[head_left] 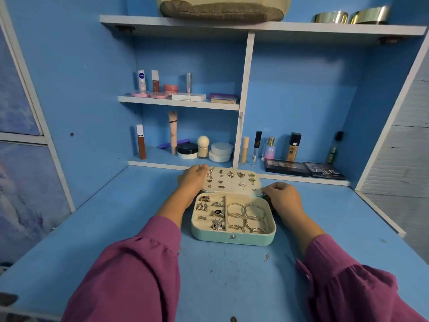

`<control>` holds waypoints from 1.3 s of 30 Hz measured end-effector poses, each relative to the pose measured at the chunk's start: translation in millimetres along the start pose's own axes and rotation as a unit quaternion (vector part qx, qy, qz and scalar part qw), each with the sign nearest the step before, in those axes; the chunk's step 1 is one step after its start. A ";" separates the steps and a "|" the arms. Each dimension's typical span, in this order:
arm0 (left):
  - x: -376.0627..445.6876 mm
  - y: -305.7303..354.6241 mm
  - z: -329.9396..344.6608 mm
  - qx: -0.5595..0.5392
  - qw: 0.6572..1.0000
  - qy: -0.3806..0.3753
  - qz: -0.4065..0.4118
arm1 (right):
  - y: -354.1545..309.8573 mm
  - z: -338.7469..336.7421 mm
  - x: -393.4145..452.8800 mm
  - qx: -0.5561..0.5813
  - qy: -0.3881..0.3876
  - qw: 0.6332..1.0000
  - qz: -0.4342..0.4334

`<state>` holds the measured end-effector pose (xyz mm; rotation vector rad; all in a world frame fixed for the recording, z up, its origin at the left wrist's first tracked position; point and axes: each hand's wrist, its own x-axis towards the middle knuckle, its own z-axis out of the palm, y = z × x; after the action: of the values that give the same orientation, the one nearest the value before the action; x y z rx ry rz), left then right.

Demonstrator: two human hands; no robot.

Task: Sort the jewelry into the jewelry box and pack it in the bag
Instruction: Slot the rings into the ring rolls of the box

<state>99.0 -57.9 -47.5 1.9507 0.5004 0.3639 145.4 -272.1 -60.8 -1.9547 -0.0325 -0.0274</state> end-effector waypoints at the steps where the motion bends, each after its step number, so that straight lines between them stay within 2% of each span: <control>1: -1.0 -0.7 -0.9 -0.049 0.999 0.004 0.013 | -0.2 -0.1 -0.6 0.004 -0.001 1.000 0.001; 3: -3.7 0.6 -4.7 -0.127 0.991 0.013 0.049 | -1.2 -1.0 -1.9 0.019 -0.001 1.000 0.003; 8: -7.2 -3.4 -16.7 -0.216 0.970 0.027 0.110 | -5.9 -5.4 -6.7 0.117 -0.029 0.993 0.002; 17: -19.3 -7.1 -28.5 -0.352 0.934 -0.002 0.060 | -7.8 -22.8 -12.4 0.143 -0.085 0.986 -0.021; 22: -28.6 -9.1 -29.4 -0.350 0.936 -0.012 0.049 | -7.3 -29.9 -16.6 0.136 -0.107 0.984 -0.048; 28: -32.7 -12.6 -30.9 -0.298 0.954 -0.002 0.033 | -3.7 -38.1 -19.3 0.111 -0.131 0.982 -0.074; 39: -35.0 -16.1 -28.6 -0.204 0.978 -0.001 0.044 | 0.0 -46.2 -20.3 0.108 -0.171 0.977 -0.067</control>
<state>52.4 -47.0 -51.3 1.5772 0.3093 0.4805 125.0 -315.2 -44.3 -1.7178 -0.3803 0.2164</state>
